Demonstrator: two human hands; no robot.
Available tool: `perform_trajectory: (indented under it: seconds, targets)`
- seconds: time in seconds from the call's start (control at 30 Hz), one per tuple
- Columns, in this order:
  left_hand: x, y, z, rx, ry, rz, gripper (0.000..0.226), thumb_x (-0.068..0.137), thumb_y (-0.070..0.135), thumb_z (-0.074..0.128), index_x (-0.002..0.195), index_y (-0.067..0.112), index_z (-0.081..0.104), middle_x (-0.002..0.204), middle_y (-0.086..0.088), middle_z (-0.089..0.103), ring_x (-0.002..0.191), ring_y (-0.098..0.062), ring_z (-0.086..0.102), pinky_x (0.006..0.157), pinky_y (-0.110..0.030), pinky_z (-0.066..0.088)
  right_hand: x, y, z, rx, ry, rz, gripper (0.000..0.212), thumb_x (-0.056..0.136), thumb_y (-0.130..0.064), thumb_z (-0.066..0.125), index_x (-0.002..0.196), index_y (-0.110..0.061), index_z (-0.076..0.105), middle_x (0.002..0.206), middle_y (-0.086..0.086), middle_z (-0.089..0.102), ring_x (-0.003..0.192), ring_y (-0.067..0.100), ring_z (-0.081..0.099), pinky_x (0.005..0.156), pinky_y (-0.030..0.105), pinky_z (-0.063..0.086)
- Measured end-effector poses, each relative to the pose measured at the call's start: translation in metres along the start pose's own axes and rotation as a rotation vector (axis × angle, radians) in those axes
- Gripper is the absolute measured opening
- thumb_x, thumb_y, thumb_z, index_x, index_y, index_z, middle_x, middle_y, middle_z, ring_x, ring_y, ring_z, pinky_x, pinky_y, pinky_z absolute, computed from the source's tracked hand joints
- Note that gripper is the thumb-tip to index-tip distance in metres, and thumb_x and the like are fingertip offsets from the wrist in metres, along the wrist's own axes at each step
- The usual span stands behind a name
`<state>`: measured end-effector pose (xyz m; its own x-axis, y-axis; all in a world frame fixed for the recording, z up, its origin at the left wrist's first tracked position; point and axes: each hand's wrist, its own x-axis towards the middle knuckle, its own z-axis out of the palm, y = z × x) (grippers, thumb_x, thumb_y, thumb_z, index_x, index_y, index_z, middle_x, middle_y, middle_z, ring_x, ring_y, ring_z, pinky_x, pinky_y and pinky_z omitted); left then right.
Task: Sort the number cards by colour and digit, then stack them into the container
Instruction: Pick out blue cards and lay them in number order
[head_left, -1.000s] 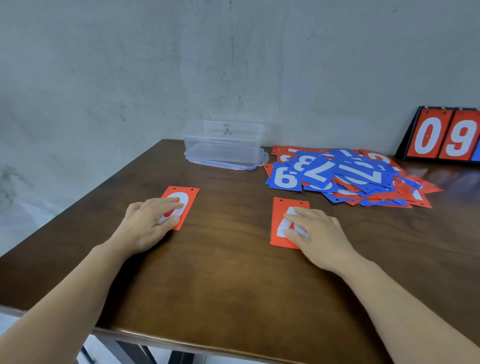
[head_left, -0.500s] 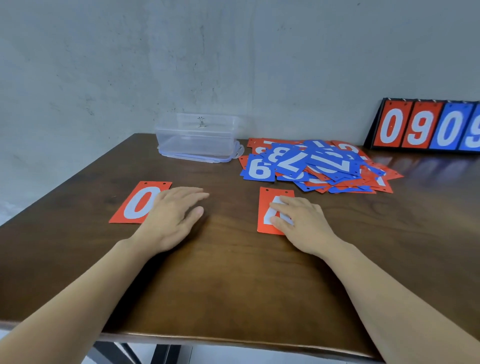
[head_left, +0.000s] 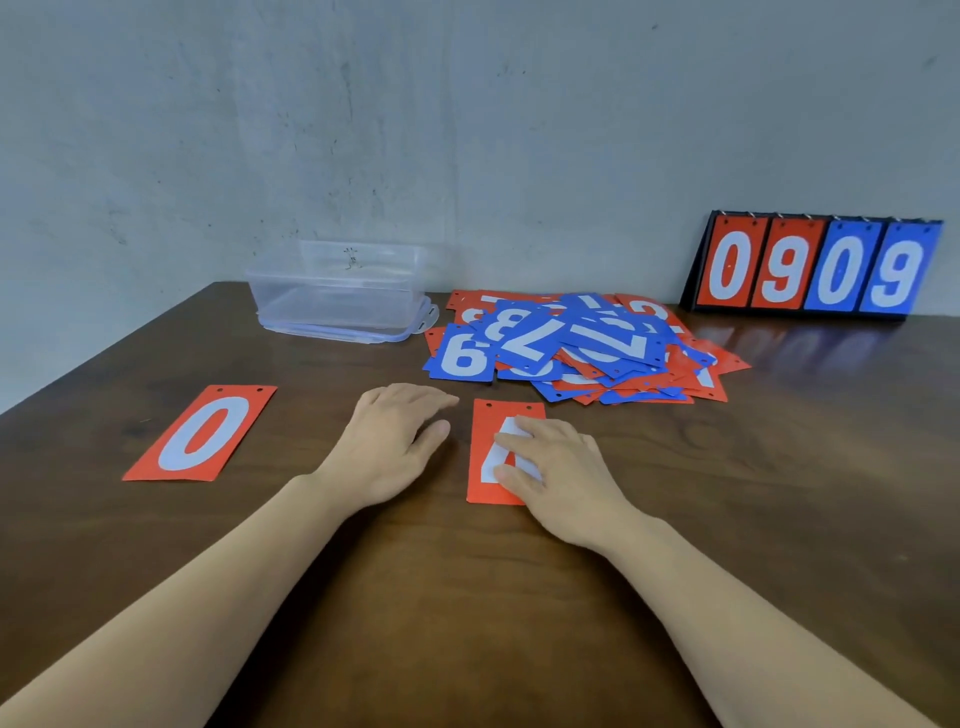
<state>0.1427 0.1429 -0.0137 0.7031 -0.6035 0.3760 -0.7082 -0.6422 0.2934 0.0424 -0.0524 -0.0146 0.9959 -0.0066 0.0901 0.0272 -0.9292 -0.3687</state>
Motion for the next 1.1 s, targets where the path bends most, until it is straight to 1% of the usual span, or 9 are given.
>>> perform_trajectory:
  seconds: [0.13, 0.27, 0.43, 0.63, 0.7, 0.8, 0.93, 1.0, 1.1]
  targets:
    - [0.028, 0.014, 0.003, -0.074, 0.027, -0.091, 0.036, 0.099, 0.03, 0.049, 0.135, 0.024, 0.055, 0.138, 0.004, 0.055, 0.132, -0.014, 0.042, 0.113, -0.038, 0.029, -0.001, 0.013, -0.013, 0.233, 0.114, 0.007, 0.049, 0.097, -0.044, 0.05, 0.144, -0.035, 0.042, 0.154, -0.01, 0.032, 0.141, 0.007, 0.02, 0.113, 0.031, 0.019]
    - [0.062, 0.034, 0.01, -0.186, 0.037, -0.198, 0.039, 0.099, 0.031, 0.051, 0.137, 0.021, 0.054, 0.14, 0.002, 0.054, 0.132, -0.015, 0.043, 0.11, -0.036, 0.034, 0.009, 0.06, -0.044, 0.208, 0.3, 0.046, 0.043, 0.093, -0.036, 0.059, 0.135, -0.027, 0.055, 0.14, -0.008, 0.051, 0.132, 0.009, 0.035, 0.108, 0.024, 0.024]
    - [0.124, 0.051, 0.034, -0.253, 0.034, -0.363, 0.057, 0.093, 0.038, 0.06, 0.141, 0.012, 0.047, 0.141, -0.004, 0.052, 0.13, -0.019, 0.048, 0.109, -0.035, 0.036, 0.042, 0.137, -0.078, 0.173, 0.431, 0.293, 0.045, 0.09, -0.036, 0.063, 0.132, -0.019, 0.059, 0.134, 0.001, 0.058, 0.129, 0.02, 0.043, 0.106, 0.037, 0.036]
    - [0.183, 0.055, 0.06, 0.091, -0.193, -0.579, 0.087, 0.065, 0.082, 0.06, 0.115, 0.01, 0.057, 0.125, -0.01, 0.056, 0.112, -0.03, 0.052, 0.092, -0.041, 0.044, 0.104, 0.174, -0.095, 0.025, 0.314, 0.283, 0.071, 0.085, -0.055, 0.062, 0.143, -0.018, 0.044, 0.144, 0.004, 0.048, 0.133, 0.026, 0.037, 0.107, 0.04, 0.033]
    - [0.188, 0.052, 0.066, 0.164, -0.246, -0.602, 0.088, 0.061, 0.084, 0.061, 0.115, 0.015, 0.057, 0.126, -0.01, 0.053, 0.118, -0.031, 0.049, 0.098, -0.042, 0.042, 0.124, 0.18, -0.091, -0.021, 0.213, 0.285, 0.086, 0.079, -0.066, 0.061, 0.147, -0.018, 0.037, 0.146, 0.004, 0.045, 0.135, 0.028, 0.036, 0.108, 0.042, 0.032]
    - [0.191, 0.047, 0.072, 0.136, -0.241, -0.634, 0.101, 0.057, 0.08, 0.068, 0.135, 0.021, 0.047, 0.136, -0.006, 0.047, 0.13, -0.031, 0.04, 0.105, -0.045, 0.035, 0.139, 0.189, -0.084, -0.109, 0.071, 0.349, 0.101, 0.075, -0.073, 0.059, 0.151, -0.016, 0.025, 0.15, 0.008, 0.037, 0.139, 0.031, 0.031, 0.11, 0.043, 0.028]
    - [0.193, 0.051, 0.071, 0.137, -0.168, -0.657, 0.105, 0.053, 0.075, 0.075, 0.138, 0.025, 0.039, 0.136, -0.003, 0.046, 0.13, -0.029, 0.041, 0.106, -0.045, 0.031, 0.142, 0.194, -0.083, -0.208, 0.123, 0.351, 0.102, 0.071, -0.08, 0.056, 0.148, -0.02, 0.028, 0.147, 0.01, 0.034, 0.135, 0.031, 0.029, 0.11, 0.044, 0.026]
    - [0.193, 0.053, 0.067, 0.089, -0.114, -0.627, 0.096, 0.059, 0.064, 0.079, 0.135, 0.022, 0.037, 0.126, -0.001, 0.053, 0.117, -0.024, 0.052, 0.097, -0.039, 0.04, 0.142, 0.193, -0.082, -0.249, 0.165, 0.342, 0.099, 0.07, -0.082, 0.054, 0.144, -0.021, 0.033, 0.142, 0.01, 0.037, 0.131, 0.029, 0.031, 0.107, 0.043, 0.028]
    - [0.191, 0.055, 0.058, -0.114, -0.043, -0.586, 0.073, 0.071, 0.035, 0.082, 0.128, 0.019, 0.04, 0.086, 0.002, 0.058, 0.072, -0.014, 0.058, 0.057, -0.029, 0.041, 0.14, 0.194, -0.079, -0.232, 0.215, 0.336, 0.096, 0.068, -0.083, 0.055, 0.14, -0.022, 0.038, 0.138, 0.008, 0.039, 0.127, 0.028, 0.034, 0.104, 0.041, 0.03]
